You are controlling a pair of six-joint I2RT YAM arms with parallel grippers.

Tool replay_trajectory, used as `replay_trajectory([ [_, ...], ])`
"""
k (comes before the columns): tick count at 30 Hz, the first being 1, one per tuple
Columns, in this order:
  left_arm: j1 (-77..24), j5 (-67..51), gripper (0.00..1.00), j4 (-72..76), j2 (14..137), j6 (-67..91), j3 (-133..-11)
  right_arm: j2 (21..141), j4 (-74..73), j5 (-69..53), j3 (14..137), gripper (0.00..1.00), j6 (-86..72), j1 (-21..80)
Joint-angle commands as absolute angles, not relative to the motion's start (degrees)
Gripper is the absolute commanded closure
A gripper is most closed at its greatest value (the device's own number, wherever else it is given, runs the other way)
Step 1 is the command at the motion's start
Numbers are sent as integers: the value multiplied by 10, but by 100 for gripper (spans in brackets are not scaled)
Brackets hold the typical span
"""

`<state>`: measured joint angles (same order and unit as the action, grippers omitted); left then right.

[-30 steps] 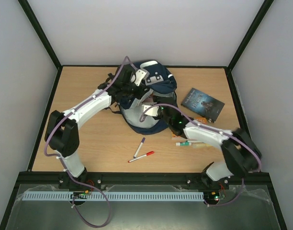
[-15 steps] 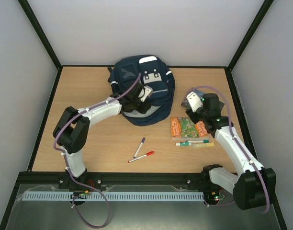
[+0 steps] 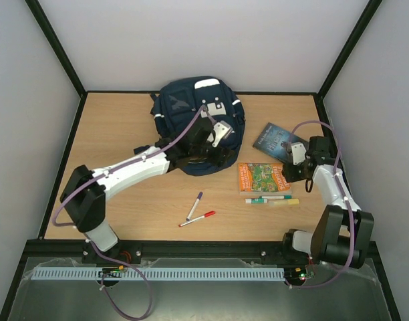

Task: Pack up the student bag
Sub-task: Pick up the book from the center of the board.

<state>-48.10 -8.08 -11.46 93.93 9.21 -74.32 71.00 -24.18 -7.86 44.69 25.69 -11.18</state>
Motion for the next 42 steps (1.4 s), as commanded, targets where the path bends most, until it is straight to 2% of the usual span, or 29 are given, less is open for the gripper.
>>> replay_trajectory([
  [1, -485, -124, 29, -82, 1013, 143, -806, 739, -306, -96, 448, 42, 258, -120],
  [4, -488, -153, 26, -62, 1080, 181, -856, 740, -303, -82, 437, 42, 265, -120],
  [5, -489, -162, 21, -55, 1099, 192, -869, 742, -305, -81, 435, 41, 266, -120],
  [7, -492, -177, 18, -45, 1142, 208, -899, 748, -310, -83, 432, 41, 268, -120],
  [14, -508, -214, 18, -100, 1339, 219, -1112, 785, -309, -63, 423, 41, 266, -120],
  [19, -509, -208, 18, -143, 1422, 206, -1198, 785, -308, -28, 409, 41, 275, -120],
  [28, -509, -191, 18, -188, 1443, 163, -1192, 814, -323, -46, 396, 42, 282, -120],
  [36, -507, -186, 20, -212, 1403, 146, -1127, 878, -308, -81, 421, 58, 284, -120],
  [42, -506, -189, 24, -177, 1342, 170, -1015, 918, -300, -86, 464, 62, 273, -101],
])
